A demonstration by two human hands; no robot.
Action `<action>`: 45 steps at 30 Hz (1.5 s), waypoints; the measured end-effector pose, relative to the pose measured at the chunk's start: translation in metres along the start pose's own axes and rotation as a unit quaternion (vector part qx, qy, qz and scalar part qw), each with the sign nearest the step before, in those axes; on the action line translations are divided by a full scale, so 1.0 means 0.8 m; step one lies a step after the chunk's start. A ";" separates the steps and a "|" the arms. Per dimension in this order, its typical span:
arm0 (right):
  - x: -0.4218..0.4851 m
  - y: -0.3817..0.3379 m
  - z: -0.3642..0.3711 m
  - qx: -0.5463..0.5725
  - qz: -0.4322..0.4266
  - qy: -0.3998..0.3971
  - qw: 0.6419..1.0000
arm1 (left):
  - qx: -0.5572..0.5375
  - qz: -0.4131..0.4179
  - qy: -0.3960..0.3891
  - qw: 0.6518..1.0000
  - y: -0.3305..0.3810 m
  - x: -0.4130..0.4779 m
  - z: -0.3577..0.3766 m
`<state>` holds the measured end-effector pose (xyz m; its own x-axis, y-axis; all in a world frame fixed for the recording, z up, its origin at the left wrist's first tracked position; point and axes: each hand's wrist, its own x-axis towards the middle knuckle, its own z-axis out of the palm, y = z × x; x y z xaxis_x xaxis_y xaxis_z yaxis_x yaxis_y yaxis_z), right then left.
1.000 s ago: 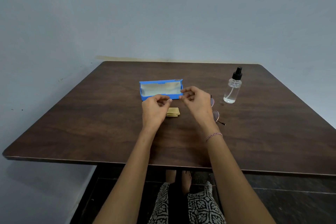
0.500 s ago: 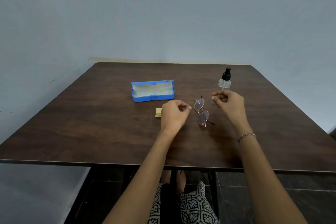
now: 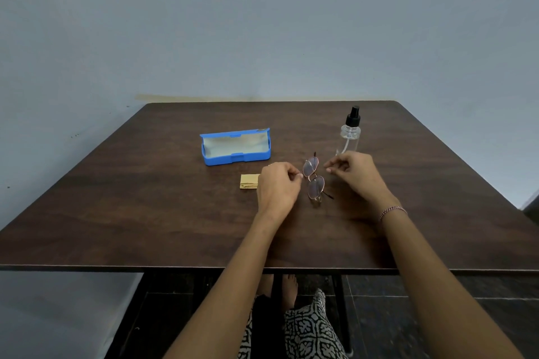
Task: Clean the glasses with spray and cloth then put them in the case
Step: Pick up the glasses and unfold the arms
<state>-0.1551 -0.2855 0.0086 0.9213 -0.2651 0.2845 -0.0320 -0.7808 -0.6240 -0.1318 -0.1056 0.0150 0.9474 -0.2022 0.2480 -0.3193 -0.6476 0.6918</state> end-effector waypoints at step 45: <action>0.012 0.008 0.009 -0.126 -0.169 -0.031 0.977 | 0.270 0.304 0.111 0.907 0.014 -0.061 0.008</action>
<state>-0.1439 -0.2886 0.0021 0.9170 0.0597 0.3944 0.1905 -0.9342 -0.3015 -0.1817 -0.1077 0.0067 0.5524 -0.5288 0.6443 -0.6687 -0.7427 -0.0363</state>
